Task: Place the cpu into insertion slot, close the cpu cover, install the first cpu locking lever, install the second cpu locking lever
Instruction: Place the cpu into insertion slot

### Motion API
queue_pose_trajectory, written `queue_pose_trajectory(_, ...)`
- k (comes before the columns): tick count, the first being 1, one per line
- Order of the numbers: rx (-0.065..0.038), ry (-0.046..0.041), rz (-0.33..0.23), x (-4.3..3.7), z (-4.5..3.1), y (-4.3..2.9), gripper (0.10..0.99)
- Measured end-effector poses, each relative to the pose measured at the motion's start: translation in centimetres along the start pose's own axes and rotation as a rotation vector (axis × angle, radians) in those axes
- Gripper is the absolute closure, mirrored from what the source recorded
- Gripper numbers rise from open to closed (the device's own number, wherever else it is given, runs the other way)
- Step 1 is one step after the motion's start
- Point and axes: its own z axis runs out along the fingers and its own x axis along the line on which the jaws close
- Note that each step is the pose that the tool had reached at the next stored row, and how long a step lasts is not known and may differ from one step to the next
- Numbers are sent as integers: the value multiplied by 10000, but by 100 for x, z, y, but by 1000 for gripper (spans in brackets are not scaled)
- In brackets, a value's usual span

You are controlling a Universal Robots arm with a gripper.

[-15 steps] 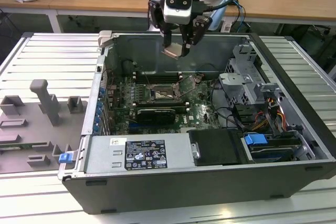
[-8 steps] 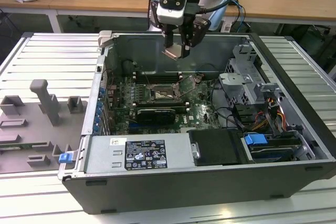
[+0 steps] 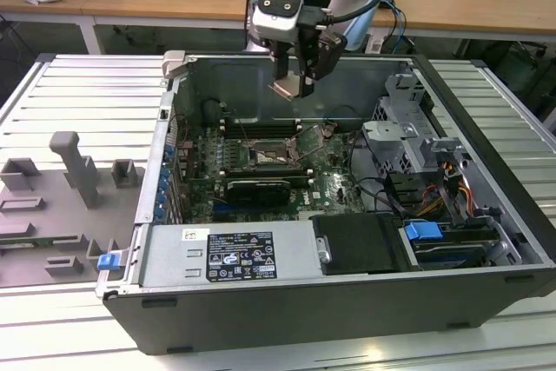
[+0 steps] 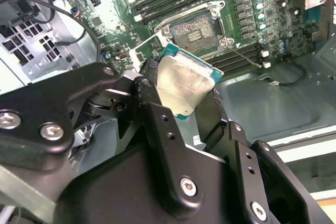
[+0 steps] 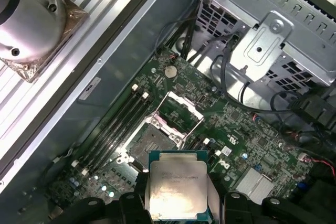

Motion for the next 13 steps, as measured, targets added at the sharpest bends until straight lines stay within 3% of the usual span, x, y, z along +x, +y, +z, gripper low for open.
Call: queue_pose_trajectory(13,-22,-105,1170,0,20,-2,561)
